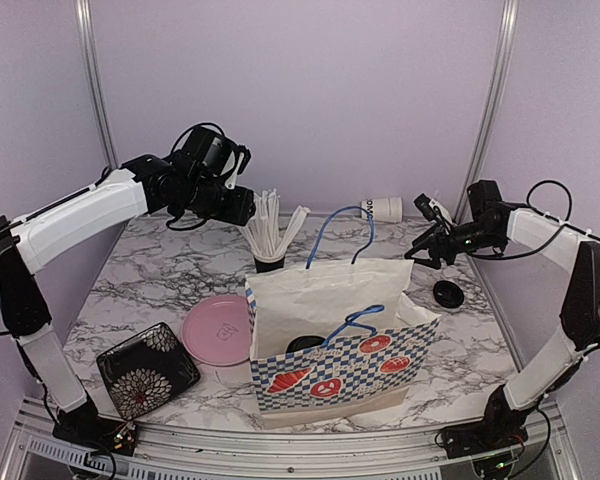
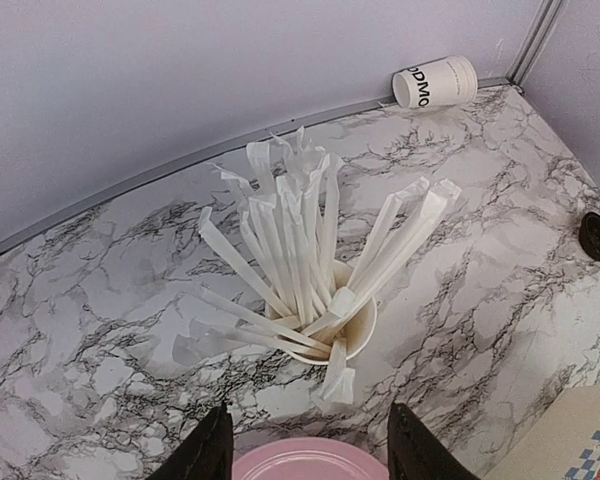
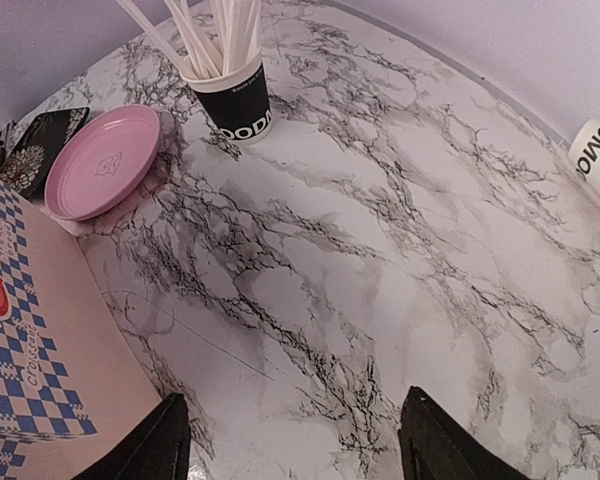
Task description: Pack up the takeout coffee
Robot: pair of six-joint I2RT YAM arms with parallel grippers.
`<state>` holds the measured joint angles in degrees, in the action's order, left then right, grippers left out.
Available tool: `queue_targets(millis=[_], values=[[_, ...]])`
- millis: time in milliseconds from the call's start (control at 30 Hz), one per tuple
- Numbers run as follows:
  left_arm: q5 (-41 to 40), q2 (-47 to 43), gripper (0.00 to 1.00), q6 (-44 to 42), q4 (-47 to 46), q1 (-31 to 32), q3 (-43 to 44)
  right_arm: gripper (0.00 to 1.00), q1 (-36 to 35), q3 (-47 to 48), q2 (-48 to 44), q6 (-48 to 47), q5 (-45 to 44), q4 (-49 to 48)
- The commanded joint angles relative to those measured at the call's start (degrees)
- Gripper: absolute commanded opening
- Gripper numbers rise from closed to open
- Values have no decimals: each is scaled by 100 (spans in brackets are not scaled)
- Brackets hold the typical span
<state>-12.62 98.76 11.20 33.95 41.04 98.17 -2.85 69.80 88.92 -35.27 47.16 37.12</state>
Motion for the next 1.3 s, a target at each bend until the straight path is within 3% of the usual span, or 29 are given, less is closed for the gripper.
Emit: queue_targets(millis=[0, 200, 300, 633, 933, 1267], values=[[290, 291, 53, -39, -274, -211, 188, 69, -47, 45, 45, -109, -31, 112], [604, 565, 53, -170, -275, -263, 267, 69, -49, 53, 102, -169, -32, 151], [590, 632, 47, -209, -269, -266, 298, 69, -42, 56, 128, -187, -31, 163], [613, 586, 1, -285, -275, -263, 299, 68, -97, 73, 288, -221, -52, 204], [716, 167, 0, -309, -109, -261, 440, 68, -153, 85, 340, -235, -144, 212], [729, -1103, 0, -455, 259, -82, 1016, 68, -243, 95, 379, -261, -254, 229]])
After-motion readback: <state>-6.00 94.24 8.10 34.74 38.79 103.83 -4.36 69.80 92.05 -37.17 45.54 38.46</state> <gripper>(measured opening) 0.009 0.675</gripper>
